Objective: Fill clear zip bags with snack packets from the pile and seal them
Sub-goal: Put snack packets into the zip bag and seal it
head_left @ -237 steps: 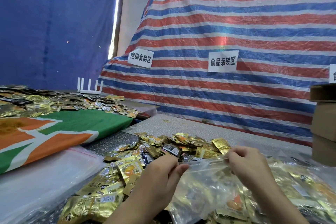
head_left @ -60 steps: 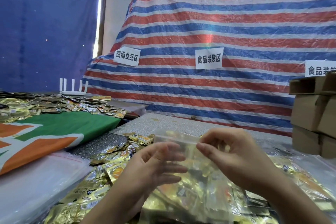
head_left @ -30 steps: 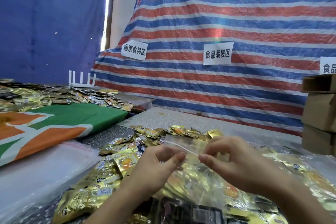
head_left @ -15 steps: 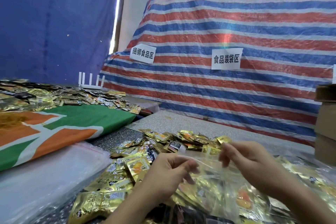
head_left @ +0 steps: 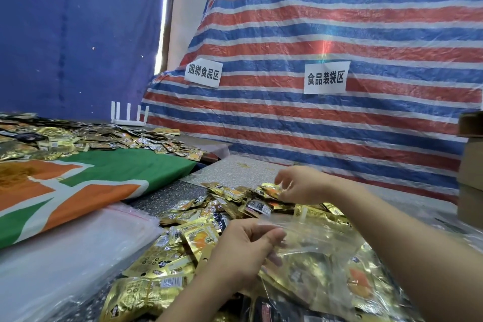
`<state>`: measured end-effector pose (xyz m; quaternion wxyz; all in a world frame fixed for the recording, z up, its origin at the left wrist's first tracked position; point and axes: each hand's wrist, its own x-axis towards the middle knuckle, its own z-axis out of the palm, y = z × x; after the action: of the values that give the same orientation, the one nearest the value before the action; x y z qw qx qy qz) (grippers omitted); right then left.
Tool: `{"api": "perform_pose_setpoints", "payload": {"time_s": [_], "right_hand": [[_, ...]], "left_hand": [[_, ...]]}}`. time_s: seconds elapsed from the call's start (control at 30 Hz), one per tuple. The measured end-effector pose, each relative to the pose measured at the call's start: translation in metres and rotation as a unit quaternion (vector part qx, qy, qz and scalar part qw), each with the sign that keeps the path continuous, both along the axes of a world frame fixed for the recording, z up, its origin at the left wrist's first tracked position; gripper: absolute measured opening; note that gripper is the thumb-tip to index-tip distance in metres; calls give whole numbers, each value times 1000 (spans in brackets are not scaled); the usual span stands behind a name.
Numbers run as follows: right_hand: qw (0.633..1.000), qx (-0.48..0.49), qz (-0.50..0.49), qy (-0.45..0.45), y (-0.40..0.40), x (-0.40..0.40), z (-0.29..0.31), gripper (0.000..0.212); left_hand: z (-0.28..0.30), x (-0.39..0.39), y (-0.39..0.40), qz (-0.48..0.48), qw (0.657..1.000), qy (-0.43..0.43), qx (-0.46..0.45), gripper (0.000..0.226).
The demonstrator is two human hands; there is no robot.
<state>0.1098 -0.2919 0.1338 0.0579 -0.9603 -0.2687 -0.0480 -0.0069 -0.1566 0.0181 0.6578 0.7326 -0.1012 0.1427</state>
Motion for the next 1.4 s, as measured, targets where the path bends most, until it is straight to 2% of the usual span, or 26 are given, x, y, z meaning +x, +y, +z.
{"api": "perform_pose_setpoints", "payload": {"time_s": [0.07,0.13,0.3,0.57,0.67,0.83,0.93,1.03,1.17,1.27,1.4], "right_hand": [[997,-75,-12,26,8,14,-8,68],[990,-129,-20,55,16,26,-19,87],[988,-119,-21,100,32,40,-48,104],[990,-101,-3,98,39,40,-66,80],[995,-70,3,74,36,37,-62,57],[992,101,-39,61,21,38,-57,24],[970,211,-69,99,4,36,-50,18],[920,359,-77,136,-20,30,-41,6],[825,539,-89,141,-48,12,-32,17],[723,659,-120,169,-62,-2,-29,22],[576,770,-156,228,-77,-23,-29,27]], "left_hand": [[-1,1,-1,-4,1000,8,-8,10],[-2,1,-2,-4,1000,17,-18,14],[-5,4,-2,18,999,33,-22,16],[-2,1,0,29,999,38,-7,15],[-1,-1,0,28,999,40,-12,15],[1,-5,0,20,999,48,-10,16],[3,-7,-1,26,998,49,-7,16],[6,-9,-1,29,998,51,-14,15],[9,-11,-2,33,998,55,-19,13],[11,-14,-3,39,998,52,-28,10],[11,-15,-5,33,997,50,-52,8]]}}
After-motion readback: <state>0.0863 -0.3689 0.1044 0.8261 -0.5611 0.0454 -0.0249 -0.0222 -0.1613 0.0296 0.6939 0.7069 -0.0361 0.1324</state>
